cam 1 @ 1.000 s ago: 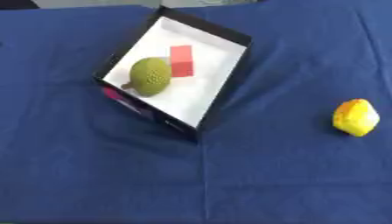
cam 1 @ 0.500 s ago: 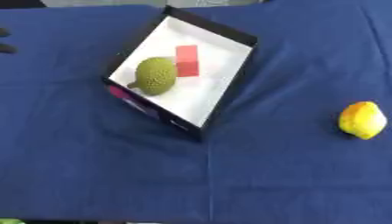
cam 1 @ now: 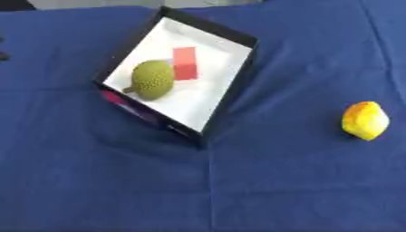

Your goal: Pick up objects on the table and place them in the box.

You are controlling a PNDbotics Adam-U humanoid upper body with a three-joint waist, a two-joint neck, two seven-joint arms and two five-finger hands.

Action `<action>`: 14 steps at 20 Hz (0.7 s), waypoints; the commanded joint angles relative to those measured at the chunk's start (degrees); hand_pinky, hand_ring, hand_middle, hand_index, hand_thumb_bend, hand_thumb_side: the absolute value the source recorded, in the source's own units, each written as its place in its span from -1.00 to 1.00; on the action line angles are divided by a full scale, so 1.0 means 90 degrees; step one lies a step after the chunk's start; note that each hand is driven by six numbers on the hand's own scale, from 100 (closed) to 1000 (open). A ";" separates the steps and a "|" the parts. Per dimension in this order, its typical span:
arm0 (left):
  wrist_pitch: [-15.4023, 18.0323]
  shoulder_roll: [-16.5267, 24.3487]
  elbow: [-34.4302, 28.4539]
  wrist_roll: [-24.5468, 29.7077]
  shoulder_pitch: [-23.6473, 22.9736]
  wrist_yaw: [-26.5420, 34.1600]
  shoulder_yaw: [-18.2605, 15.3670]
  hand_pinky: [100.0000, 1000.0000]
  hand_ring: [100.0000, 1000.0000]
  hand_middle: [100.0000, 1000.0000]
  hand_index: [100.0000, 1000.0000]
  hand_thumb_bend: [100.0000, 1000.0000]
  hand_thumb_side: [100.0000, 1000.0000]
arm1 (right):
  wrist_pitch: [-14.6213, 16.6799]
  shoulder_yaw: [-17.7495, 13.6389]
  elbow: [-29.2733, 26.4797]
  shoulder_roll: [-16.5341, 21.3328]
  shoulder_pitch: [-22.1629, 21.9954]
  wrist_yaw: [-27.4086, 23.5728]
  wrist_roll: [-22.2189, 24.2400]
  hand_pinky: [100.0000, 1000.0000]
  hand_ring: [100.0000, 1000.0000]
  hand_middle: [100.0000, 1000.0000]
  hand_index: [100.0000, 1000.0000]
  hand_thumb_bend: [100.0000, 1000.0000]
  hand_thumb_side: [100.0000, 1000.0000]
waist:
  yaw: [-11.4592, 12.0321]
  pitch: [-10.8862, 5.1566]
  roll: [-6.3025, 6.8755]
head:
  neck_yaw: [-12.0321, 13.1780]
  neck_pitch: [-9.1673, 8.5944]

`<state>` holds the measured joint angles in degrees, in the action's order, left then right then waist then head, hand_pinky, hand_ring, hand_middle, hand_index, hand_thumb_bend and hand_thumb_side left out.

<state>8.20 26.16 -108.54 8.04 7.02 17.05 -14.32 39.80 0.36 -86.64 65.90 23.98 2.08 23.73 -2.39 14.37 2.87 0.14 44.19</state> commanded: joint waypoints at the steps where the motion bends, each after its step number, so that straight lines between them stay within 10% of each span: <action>1: 0.0012 0.0095 -0.0103 -0.0011 -0.0002 -0.0054 -0.0061 0.19 0.36 0.47 0.58 -1.00 0.29 | 0.0017 -0.0063 0.0092 0.0335 0.0110 0.0213 -0.0004 0.97 1.00 1.00 0.82 -1.00 -0.48 | -0.0010 -0.0219 0.0038 | -0.0156 -0.0008; 14: 0.0020 0.0055 -0.0101 -0.0030 -0.0031 -0.0094 -0.0051 0.18 0.36 0.46 0.56 -1.00 0.27 | 0.0361 0.0004 0.1125 0.0189 0.0385 0.1234 -0.0282 0.92 1.00 1.00 0.80 -1.00 -0.30 | -0.0006 -0.0242 0.0073 | -0.0190 -0.0008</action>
<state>8.30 25.66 -108.54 7.81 6.60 16.52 -14.32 42.47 1.09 -76.97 65.80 26.66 12.35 21.53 -2.39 14.35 3.05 -1.55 44.19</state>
